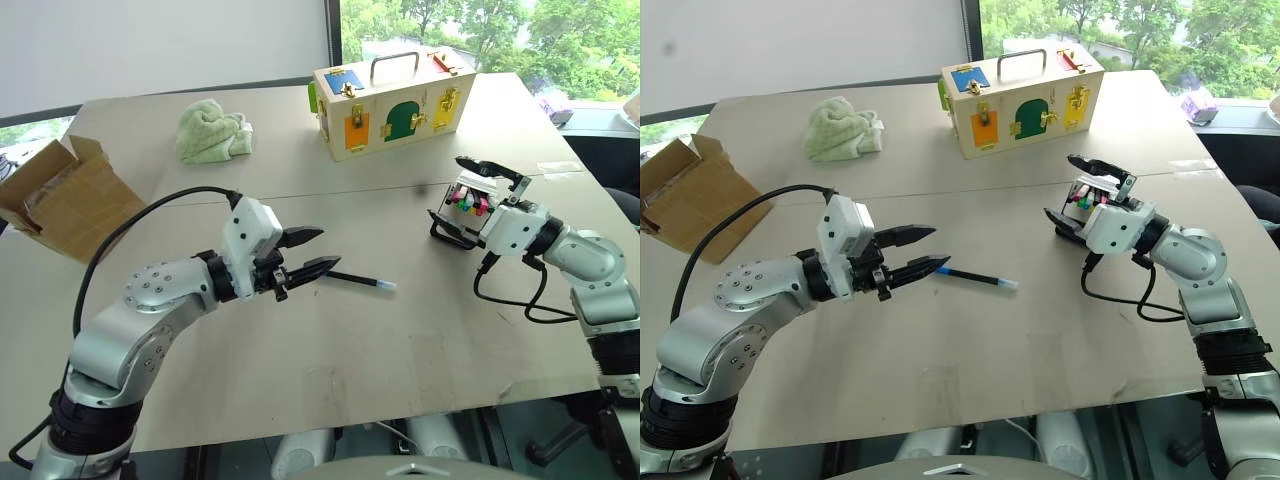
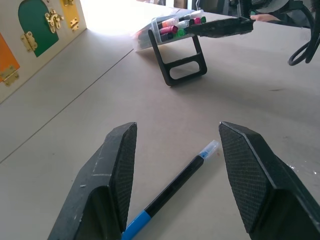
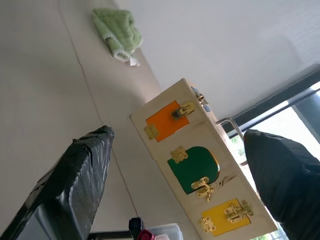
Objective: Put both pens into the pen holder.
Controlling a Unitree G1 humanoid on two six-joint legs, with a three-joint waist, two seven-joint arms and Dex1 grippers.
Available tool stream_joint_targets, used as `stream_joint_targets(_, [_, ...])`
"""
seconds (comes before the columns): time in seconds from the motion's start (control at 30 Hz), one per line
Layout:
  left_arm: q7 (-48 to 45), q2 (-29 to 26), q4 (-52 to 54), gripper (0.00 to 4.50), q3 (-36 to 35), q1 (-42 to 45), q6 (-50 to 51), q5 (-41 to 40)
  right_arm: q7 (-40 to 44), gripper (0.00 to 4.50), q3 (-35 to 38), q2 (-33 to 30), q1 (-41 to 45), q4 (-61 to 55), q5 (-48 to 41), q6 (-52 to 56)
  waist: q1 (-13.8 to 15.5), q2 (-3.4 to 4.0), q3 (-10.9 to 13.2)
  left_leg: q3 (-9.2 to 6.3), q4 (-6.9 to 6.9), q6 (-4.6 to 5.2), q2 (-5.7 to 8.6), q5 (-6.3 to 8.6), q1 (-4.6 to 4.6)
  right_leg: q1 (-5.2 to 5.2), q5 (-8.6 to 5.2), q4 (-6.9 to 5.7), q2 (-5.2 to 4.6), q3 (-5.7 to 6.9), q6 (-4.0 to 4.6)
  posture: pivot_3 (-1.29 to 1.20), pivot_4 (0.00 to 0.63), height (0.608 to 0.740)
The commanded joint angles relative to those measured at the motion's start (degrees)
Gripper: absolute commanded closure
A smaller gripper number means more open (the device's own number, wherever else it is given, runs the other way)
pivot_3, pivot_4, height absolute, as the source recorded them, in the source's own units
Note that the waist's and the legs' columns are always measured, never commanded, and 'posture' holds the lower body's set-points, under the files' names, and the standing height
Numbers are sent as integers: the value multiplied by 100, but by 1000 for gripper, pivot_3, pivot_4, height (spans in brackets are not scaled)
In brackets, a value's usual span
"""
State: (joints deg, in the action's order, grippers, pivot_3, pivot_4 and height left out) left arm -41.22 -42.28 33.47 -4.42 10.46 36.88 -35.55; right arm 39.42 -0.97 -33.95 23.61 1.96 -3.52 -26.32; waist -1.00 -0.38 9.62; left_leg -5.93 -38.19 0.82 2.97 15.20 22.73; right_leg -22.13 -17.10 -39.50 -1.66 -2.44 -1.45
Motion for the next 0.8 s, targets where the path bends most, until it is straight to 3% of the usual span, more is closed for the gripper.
stream_joint_targets(0.03, [-337,-138,-226,1817,9,-170,-246,161,313,57,40,32,-269,-1219,-1690,1641,4,1,1,0,0,0,-2,0,-2,0,0,-6,1,-1,1,0,150,740])
stream_joint_targets(0.13, [-1016,-342,-815,1817,327,-18,-764,525,876,57,-374,-452,-988,-2449,-2952,3422,68,1,0,-7,-3,1,0,1,0,0,-1,-8,-2,6,2,0,150,740])
stream_joint_targets(0.27, [-1638,-246,-1748,1817,673,401,-1757,1046,1150,57,-523,-701,-1412,-2687,-2940,3913,75,0,1,-11,-12,27,5,16,0,5,-1,-6,-8,11,1,0,150,740])
stream_joint_targets(0.37, [-2369,-283,-2509,1129,948,719,-2562,1383,1167,0,-353,-683,-1580,-2467,-2839,3948,29,0,1,-9,-15,28,15,16,-3,4,2,-15,-14,7,-4,0,150,740])
stream_joint_targets(0.43, [-2860,-269,-3150,374,1151,1015,-2969,1562,1198,0,-225,-708,-1733,-2380,-2851,3987,32,0,1,-12,-14,25,15,14,-4,2,2,-21,-13,12,-3,0,150,740])
stream_joint_targets(0.67, [-3832,418,-6345,374,1859,2673,-4538,2556,1034,0,177,-912,-2397,-2765,-2975,4561,64,-7,3,-14,-21,25,22,13,2,2,2,-22,-13,25,-5,0,150,740])
stream_joint_targets(0.8, [-4277,871,-7729,374,1860,3379,-4943,2701,996,0,360,-1008,-2744,-3016,-2945,4781,15,-18,8,-14,-25,27,27,13,6,0,1,-26,-15,34,-7,0,150,740])
